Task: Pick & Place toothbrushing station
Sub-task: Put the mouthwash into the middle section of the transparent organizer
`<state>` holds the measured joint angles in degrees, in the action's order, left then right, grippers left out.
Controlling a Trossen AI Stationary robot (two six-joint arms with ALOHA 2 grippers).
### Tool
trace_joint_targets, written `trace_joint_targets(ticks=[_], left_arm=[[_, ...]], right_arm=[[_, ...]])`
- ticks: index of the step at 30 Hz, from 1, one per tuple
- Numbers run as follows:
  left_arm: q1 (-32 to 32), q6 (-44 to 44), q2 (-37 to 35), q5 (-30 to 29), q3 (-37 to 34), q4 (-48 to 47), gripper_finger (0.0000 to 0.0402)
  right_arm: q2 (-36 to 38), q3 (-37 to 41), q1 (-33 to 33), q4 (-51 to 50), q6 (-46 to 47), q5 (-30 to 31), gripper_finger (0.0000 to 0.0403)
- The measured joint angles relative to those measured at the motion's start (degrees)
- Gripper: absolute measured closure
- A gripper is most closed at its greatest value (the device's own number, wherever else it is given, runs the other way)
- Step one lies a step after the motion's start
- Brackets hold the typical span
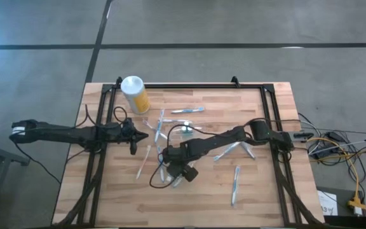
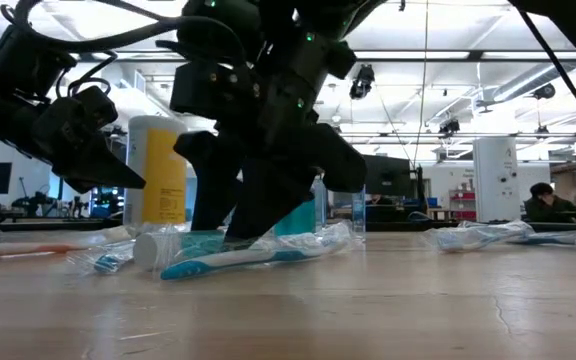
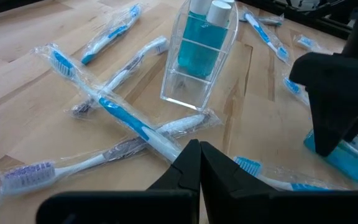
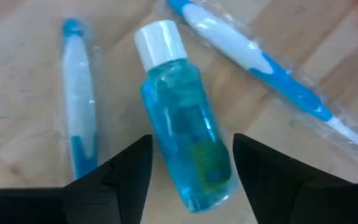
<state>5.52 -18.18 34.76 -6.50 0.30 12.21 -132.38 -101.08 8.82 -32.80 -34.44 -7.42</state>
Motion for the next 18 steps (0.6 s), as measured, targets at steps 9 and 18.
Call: trace_joint_targets(ticks=[9, 18], left_arm=[[-0.02, 0.05, 0.00, -0.02, 0.00, -0.37, 0.0396], [-0.06, 0.07, 0.00, -0.04, 0.02, -0.44, 0.0396]], right_arm=[[0.11, 1.81, -1.37, 1.69, 1.19, -5.33, 0.0270], [0.39, 3.70, -1.69, 6.04, 4.31, -5.09, 0.0351]])
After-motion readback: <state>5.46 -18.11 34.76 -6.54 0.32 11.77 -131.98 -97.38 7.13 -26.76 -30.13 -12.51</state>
